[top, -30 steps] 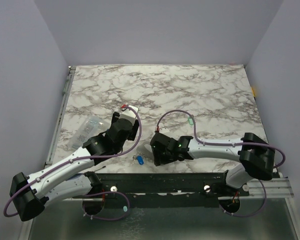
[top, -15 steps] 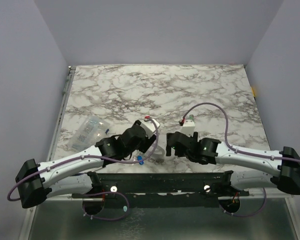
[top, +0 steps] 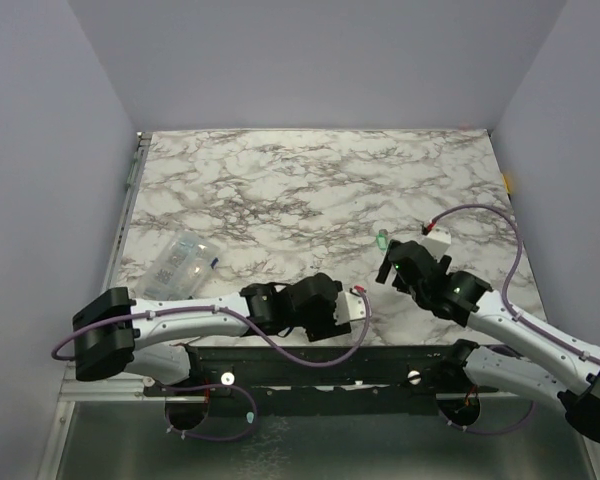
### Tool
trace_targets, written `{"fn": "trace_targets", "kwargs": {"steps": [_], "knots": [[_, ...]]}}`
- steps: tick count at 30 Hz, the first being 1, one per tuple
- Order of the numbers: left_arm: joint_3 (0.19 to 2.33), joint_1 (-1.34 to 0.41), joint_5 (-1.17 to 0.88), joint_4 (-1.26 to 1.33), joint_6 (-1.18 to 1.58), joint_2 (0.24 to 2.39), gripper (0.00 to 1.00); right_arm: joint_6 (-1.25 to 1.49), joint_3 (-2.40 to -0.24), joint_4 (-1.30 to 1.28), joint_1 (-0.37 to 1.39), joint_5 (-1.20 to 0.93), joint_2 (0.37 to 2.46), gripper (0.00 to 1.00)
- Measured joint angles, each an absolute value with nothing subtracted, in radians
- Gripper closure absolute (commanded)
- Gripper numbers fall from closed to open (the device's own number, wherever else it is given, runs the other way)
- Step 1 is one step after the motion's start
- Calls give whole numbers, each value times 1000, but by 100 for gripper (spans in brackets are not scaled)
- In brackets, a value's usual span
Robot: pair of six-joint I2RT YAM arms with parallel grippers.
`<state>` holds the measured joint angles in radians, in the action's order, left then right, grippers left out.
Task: Put the keys on the keyring
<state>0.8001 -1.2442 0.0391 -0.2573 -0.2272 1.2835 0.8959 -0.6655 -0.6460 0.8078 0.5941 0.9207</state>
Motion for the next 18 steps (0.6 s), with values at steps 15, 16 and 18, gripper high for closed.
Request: {"fn": "trace_targets", "kwargs": {"steps": [15, 16, 18], "knots": [[844, -1309, 30, -243, -295, 1497, 50, 784, -674, -606, 669, 545, 898, 4], [844, -1309, 33, -243, -296, 1499, 51, 781, -674, -603, 667, 542, 898, 4], [844, -1309, 43, -241, -299, 1507, 52, 775, -674, -597, 665, 537, 898, 4]]}}
